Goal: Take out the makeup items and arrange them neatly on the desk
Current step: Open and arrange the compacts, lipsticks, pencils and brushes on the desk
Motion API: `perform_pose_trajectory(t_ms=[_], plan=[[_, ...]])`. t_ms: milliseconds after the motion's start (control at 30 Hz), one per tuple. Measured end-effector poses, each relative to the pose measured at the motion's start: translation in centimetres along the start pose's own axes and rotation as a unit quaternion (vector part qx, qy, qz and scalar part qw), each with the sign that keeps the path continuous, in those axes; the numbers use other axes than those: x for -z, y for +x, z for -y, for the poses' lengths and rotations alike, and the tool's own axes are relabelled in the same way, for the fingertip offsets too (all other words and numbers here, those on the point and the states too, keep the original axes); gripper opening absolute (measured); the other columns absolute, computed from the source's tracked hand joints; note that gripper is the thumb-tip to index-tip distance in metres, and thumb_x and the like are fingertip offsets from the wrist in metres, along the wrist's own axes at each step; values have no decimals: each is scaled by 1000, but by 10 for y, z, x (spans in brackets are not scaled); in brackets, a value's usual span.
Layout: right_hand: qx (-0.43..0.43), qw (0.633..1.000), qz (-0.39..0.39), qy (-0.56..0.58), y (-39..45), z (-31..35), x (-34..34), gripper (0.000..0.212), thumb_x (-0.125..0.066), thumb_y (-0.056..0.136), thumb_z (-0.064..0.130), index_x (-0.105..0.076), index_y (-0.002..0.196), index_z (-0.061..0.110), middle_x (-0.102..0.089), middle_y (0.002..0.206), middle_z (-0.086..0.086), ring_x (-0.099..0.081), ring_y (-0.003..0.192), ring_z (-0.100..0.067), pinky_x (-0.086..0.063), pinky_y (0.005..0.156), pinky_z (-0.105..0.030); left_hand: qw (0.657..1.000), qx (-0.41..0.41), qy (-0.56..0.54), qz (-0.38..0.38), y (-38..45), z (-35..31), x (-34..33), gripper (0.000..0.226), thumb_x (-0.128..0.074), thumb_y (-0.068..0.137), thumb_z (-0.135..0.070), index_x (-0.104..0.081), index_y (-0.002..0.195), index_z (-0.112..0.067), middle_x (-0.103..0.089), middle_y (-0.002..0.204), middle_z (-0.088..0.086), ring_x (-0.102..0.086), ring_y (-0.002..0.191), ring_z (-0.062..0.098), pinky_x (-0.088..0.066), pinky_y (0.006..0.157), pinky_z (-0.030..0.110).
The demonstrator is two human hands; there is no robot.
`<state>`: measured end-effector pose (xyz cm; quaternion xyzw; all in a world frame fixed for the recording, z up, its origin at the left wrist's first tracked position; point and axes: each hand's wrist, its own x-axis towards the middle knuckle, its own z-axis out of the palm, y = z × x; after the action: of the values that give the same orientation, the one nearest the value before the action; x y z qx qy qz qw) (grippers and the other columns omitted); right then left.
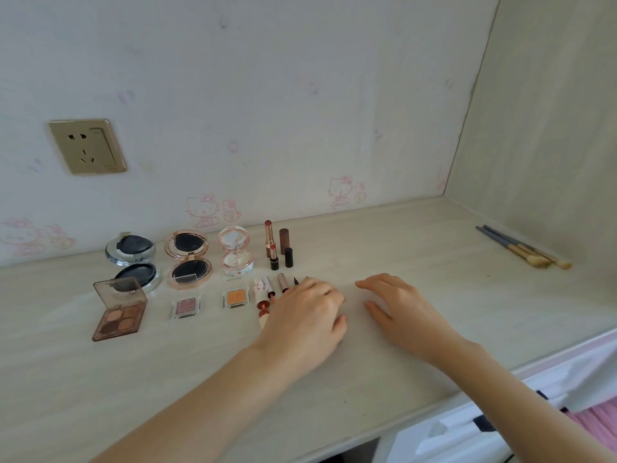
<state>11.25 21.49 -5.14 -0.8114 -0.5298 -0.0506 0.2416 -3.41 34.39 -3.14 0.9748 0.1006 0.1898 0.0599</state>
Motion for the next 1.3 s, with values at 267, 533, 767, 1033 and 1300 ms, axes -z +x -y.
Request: perform_pose_trajectory(t_ms=[267,533,767,1033,1300], plan=[[-68,996,-15,-60,-22,-57,39,33,-53,95,24,-58,127,18,-57,127,3,-52,118,-16,-40,95,-23,998,-47,-18,30,56,-30,-23,25,-45,92,-21,-64,107,-13,-64,110,0,-52,110,19,-49,84,37],[-160,981,-13,-105,-41,-141,80,31,-55,94,18,-61,124,12,-60,124,-5,-54,115,-23,-40,99,-29,989,-123,-16,81,137,-73,-69,29,-47,89,-12,-60,115,-12,-59,119,5,-53,112,27,-51,84,42],[-231,961,-61,-138,-31,-210,123,23,-57,89,11,-68,110,10,-66,106,-16,-62,98,-36,-49,86,-39,976,-190,-7,102,214,-113,-112,32,-44,93,-10,-53,124,-11,-53,126,10,-53,111,31,-51,84,44],[-313,935,-44,-163,3,-260,141,30,-49,96,16,-61,123,11,-64,120,-15,-58,110,-32,-41,87,-30,965,-235,0,120,271,-155,-145,61,-44,92,-5,-22,148,-13,-33,149,10,-37,130,29,-41,99,43],[-319,935,16,-156,19,-281,133,35,-54,93,9,-57,127,11,-64,122,-10,-58,112,-27,-44,91,-30,945,-291,18,147,307,-159,-153,58,-37,96,-4,-20,150,-18,-24,156,5,-26,141,23,-30,111,37]])
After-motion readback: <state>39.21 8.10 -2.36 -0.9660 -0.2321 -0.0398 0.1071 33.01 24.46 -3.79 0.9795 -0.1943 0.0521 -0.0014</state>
